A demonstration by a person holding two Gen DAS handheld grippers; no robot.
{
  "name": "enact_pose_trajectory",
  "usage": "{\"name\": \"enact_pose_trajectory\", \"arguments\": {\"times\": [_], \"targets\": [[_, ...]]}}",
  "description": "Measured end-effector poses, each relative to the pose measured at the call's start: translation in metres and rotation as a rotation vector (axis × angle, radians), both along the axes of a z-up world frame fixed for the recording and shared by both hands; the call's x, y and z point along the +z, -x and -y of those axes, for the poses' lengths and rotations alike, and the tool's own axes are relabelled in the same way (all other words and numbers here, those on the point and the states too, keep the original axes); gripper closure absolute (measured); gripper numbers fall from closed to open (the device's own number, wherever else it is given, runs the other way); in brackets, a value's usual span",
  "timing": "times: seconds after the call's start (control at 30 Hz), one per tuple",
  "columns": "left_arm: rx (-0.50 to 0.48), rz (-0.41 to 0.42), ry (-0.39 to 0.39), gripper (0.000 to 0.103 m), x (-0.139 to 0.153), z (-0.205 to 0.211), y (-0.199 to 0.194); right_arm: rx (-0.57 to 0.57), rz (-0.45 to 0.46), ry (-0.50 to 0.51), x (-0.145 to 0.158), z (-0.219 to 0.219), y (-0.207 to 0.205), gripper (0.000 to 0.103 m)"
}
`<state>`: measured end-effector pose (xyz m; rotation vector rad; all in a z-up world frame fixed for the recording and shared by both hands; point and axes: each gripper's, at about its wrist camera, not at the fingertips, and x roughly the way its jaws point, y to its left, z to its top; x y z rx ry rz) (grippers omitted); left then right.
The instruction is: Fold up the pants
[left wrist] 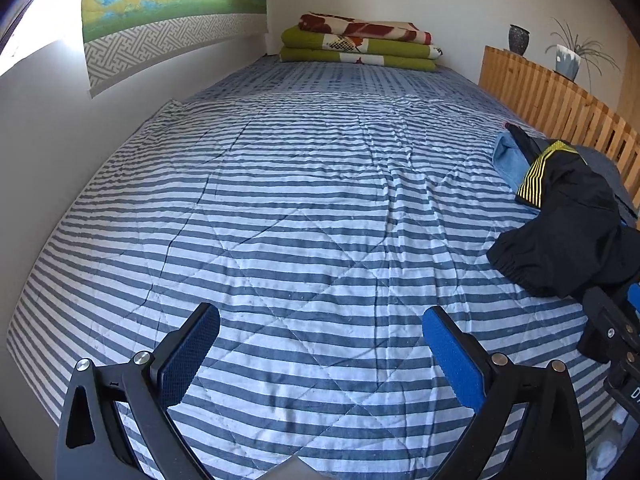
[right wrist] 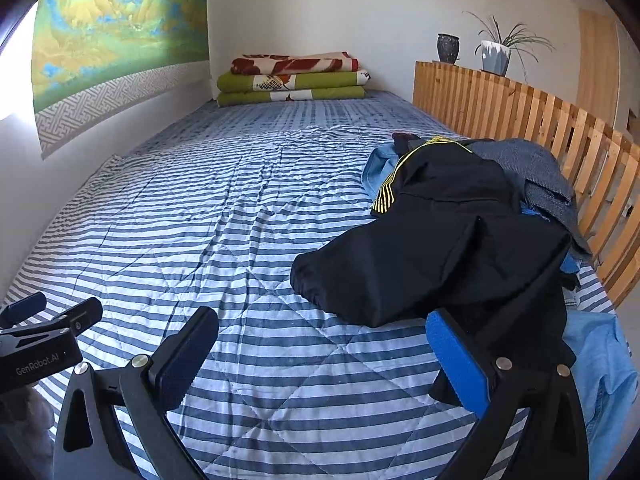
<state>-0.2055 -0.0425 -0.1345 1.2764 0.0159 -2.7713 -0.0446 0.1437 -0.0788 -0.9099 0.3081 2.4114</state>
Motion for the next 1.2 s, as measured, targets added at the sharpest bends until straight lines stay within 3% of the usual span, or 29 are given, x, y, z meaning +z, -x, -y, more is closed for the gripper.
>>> {"name": "enact_pose_trajectory", "arguments": {"times": [0.23,0.4,0.67,1.07,1.2], "targets": [[-0.047,0.009,0.014,0.0,-0.006,-0.014,0.0,-0.007,-0.002,0.01,-0.002,-0.004,0.001,0.001],[-0.023,-0.01,0.056,0.0,-0.001,-0.012,0.001,-0.016,-0.006,0.009,-0.003,-0.005,0.0,0.001],[-0.061,0.052,0.007,0.001,-0.006,-0.002,0.005,-0.016,-0.015,-0.006,-0.001,-0.004,-0.002,0.001],[-0.045,0.051,0.032,0.001,-0.009,-0.003,0.003,-0.015,-0.011,0.001,-0.003,-0.004,-0.001,0.001],[0.01,0.049,0.072,0.001,-0.006,0.003,0.003,-0.02,-0.014,-0.01,-0.002,-0.004,-0.002,0.001]]}}
